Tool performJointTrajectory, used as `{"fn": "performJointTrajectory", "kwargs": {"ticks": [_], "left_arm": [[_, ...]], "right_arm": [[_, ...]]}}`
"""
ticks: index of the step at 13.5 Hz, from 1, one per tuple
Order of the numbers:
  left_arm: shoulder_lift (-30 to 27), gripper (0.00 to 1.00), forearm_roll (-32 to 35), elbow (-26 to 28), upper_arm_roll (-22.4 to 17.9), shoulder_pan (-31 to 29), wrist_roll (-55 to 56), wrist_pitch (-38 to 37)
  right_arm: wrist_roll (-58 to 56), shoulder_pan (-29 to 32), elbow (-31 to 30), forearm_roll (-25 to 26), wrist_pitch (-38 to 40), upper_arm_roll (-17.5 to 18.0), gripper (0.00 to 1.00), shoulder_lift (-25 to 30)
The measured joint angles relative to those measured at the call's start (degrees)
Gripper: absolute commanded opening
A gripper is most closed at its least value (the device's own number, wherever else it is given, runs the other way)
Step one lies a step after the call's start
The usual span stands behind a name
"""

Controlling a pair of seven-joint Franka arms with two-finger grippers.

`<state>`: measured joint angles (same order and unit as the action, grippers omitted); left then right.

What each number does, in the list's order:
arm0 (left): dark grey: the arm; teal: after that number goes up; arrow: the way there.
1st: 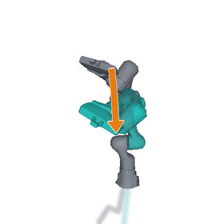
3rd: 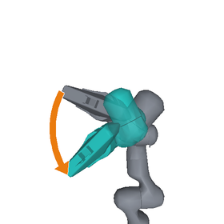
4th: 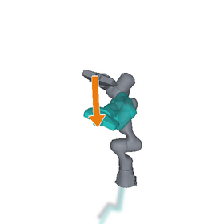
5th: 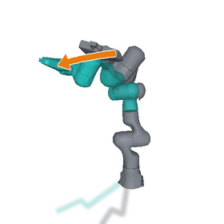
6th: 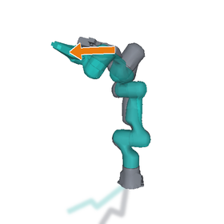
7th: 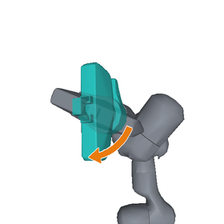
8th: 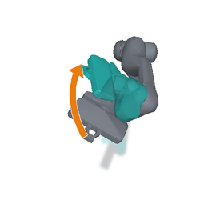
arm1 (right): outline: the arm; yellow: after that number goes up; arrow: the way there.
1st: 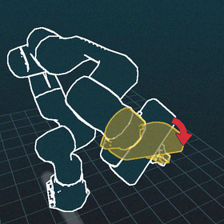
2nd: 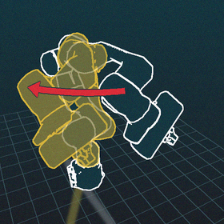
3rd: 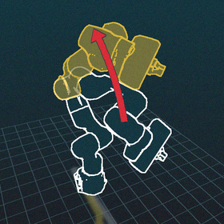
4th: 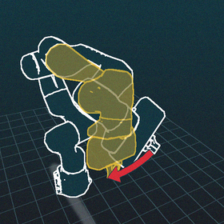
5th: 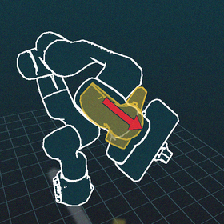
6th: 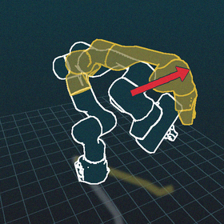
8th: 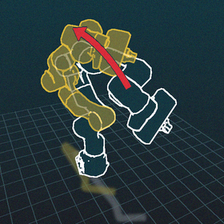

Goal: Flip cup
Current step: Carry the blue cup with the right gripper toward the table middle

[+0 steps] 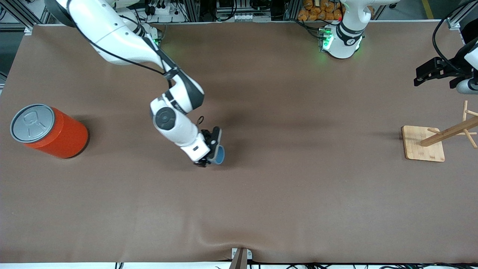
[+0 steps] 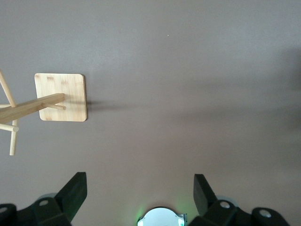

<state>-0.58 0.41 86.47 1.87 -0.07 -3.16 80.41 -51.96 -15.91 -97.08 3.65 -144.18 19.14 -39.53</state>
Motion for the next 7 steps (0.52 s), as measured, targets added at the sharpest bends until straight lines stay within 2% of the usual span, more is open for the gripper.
{"fn": "performJointTrajectory", "kwargs": {"ticks": [4, 7], "left_arm": [[0.7, 1.0, 0.0, 0.2, 0.0, 0.0, 0.0, -0.1], [1.1, 1.0, -0.1, 0.2, -0.1, -0.1, 0.0, -0.1]], "right_arm": [[-5.2, -0.6, 0.5, 1.0, 0.1, -0.2, 0.29, -1.3], [-5.4, -3.3, 0.5, 1.1, 0.2, -0.3, 0.3, -1.4]]}}
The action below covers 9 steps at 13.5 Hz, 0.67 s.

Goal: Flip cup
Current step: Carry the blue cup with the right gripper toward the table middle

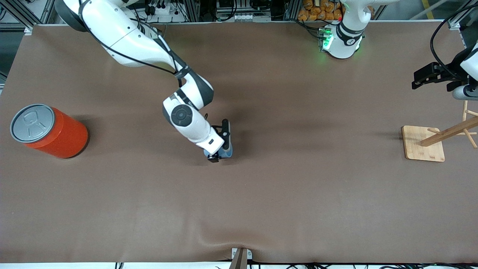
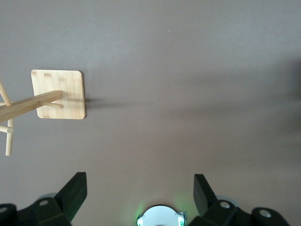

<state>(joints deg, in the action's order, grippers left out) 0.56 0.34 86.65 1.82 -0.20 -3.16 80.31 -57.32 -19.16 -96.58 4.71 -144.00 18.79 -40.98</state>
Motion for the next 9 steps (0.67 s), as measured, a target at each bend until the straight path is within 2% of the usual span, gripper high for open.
{"fn": "performJointTrajectory", "kwargs": {"ticks": [3, 4, 6, 7, 9], "left_arm": [[0.0, 1.0, 0.0, 0.0, 0.0, 0.0, 0.0, 0.0], [0.0, 1.0, 0.0, 0.0, 0.0, -0.1, 0.0, 0.0], [0.0, 1.0, 0.0, 0.0, 0.0, 0.0, 0.0, 0.0], [0.0, 1.0, 0.0, 0.0, 0.0, 0.0, 0.0, 0.0], [0.0, 1.0, 0.0, 0.0, 0.0, 0.0, 0.0, 0.0]], "right_arm": [[-0.1, -0.5, -0.1, 0.0, 0.1, -0.7, 0.3, -0.5], [-0.1, -0.5, 0.0, 0.1, 0.1, -0.9, 0.34, -0.9], [-0.1, -0.5, 0.0, 0.1, 0.1, -0.9, 0.71, -1.1], [-0.1, -0.5, 0.0, 0.1, 0.1, -0.9, 1.0, -1.1], [-0.1, -0.5, 0.0, 0.1, 0.1, -1.0, 1.0, -1.1]]}}
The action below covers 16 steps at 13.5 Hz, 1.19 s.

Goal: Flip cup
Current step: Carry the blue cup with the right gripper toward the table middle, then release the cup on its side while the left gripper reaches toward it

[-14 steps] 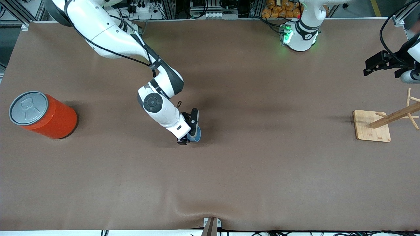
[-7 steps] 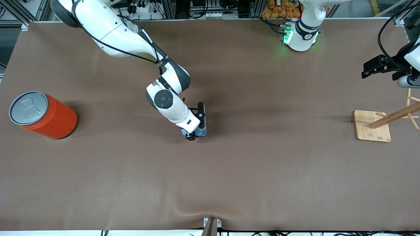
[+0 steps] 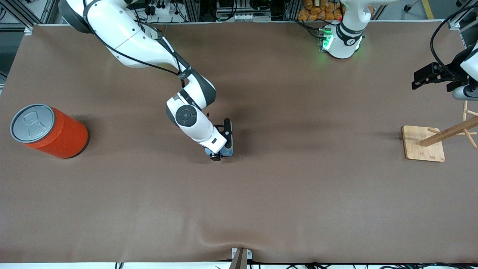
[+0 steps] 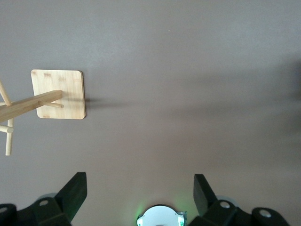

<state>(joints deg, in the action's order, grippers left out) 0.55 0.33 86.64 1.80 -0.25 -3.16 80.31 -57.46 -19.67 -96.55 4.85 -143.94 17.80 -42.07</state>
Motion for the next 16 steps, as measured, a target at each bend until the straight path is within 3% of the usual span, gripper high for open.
{"fn": "performJointTrajectory", "kwargs": {"ticks": [11, 16], "left_arm": [[0.2, 1.0, -2.2, 0.0, 0.2, 0.4, 0.0, 0.0], [4.0, 1.0, -10.4, -2.7, 0.3, 0.7, 0.0, 0.4]], "right_arm": [[-0.1, 0.6, 1.1, 0.0, 0.7, -0.5, 1.0, -0.2], [0.4, 1.0, 6.8, -2.0, 13.0, -0.5, 1.0, 0.0]]}}
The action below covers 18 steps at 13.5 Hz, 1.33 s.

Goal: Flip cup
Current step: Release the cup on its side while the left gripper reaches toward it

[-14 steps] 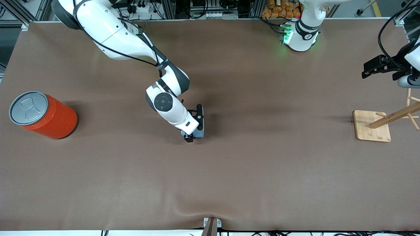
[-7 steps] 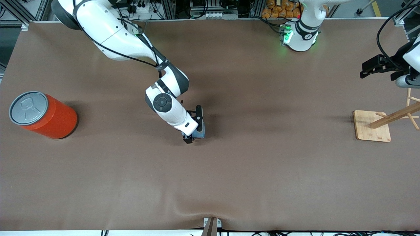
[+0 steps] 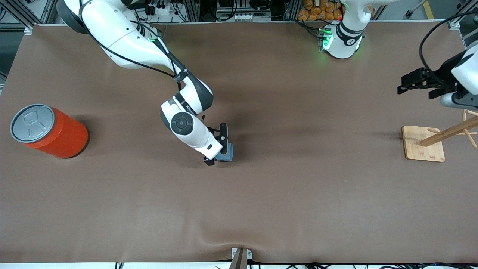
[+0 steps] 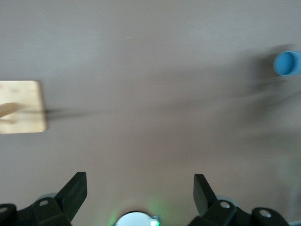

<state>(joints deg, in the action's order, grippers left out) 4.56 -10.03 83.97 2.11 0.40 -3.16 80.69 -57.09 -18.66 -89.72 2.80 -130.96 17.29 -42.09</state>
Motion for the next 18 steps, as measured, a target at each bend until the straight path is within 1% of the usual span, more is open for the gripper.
{"fn": "performJointTrajectory", "kwargs": {"ticks": [4, 6, 10, 12, 14, 15, 16, 18], "left_arm": [[5.8, 1.0, -11.8, -0.2, -0.3, -0.4, 0.0, 3.4], [9.2, 1.0, -17.1, -0.3, -0.3, -0.5, -0.2, 5.8], [15.6, 1.0, -29.6, -0.6, -0.1, 0.0, -0.3, 9.7], [18.9, 1.0, -33.8, -0.6, 0.2, 0.8, -1.5, 11.9], [22.9, 1.0, -38.9, -0.6, 0.7, 1.9, -4.6, 13.6], [24.9, 1.0, -40.9, -0.6, 0.8, 2.7, -6.3, 14.1], [26.7, 1.0, -42.0, -0.6, 0.9, 3.8, -8.0, 14.6], [29.8, 1.0, -42.9, -0.7, 1.2, 6.7, -9.0, 17.2]], "right_arm": [[3.3, 0.9, 4.6, -3.5, 9.0, 0.0, 1.0, 1.5], [5.4, 2.5, 5.5, -3.9, 11.6, 0.0, 1.0, 3.1], [13.0, 6.9, 6.1, -3.9, 17.1, 0.0, 1.0, 8.5], [18.2, 9.1, 6.1, -3.9, 18.4, -0.1, 1.0, 11.5], [22.6, 12.7, 6.2, -3.9, 19.8, -0.2, 1.0, 14.4], [23.9, 14.5, 6.3, -3.9, 21.9, -0.2, 1.0, 15.9], [25.0, 16.1, 6.4, -3.9, 25.5, -0.2, 1.0, 17.7], [29.1, 18.1, 6.7, -3.8, 31.9, -0.3, 1.0, 22.4]]}}
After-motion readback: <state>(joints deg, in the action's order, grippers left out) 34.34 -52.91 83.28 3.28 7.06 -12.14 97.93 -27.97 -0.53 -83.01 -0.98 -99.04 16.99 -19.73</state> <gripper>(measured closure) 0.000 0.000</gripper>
